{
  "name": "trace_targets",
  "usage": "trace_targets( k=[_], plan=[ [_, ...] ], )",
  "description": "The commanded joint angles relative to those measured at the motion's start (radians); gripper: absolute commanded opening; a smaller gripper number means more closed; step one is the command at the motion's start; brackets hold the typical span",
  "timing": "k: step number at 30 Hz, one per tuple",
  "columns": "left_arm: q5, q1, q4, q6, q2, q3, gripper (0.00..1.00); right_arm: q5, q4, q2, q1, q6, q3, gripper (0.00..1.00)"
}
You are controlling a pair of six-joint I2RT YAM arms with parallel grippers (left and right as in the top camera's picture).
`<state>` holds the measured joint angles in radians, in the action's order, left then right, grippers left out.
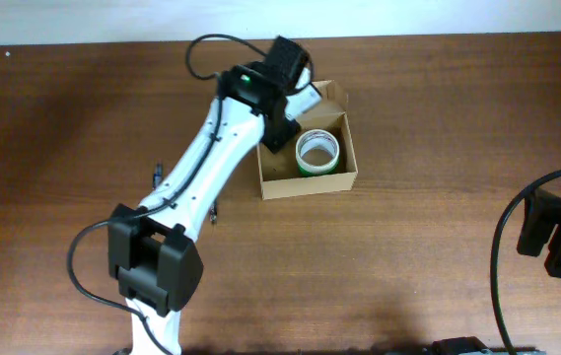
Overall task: Pack container
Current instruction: 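Carry the white marker over the box and lower it inside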
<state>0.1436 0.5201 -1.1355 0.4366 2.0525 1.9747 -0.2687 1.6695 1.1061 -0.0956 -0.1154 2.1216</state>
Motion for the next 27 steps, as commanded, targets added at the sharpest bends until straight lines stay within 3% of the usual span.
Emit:
trace_targets(
  k=[1, 9, 15, 27],
  plan=[
    [-0.006, 0.047, 0.002, 0.177, -0.023, 0.018, 0.02, -0.005, -0.001, 0.0, -0.01, 0.007, 0.003, 0.99],
    [-0.182, 0.097, 0.005, 0.357, -0.023, 0.018, 0.02, -0.005, 0.015, 0.0, -0.01, 0.007, 0.003, 0.99],
    [-0.264, 0.073, 0.056, 0.382, -0.014, 0.018, 0.02, -0.004, 0.029, 0.0, -0.01, 0.006, 0.003, 0.99],
    [-0.264, 0.035, 0.074, 0.421, 0.104, 0.018, 0.02, 0.003, 0.029, -0.001, -0.01, 0.006, 0.003, 0.99]
  ],
)
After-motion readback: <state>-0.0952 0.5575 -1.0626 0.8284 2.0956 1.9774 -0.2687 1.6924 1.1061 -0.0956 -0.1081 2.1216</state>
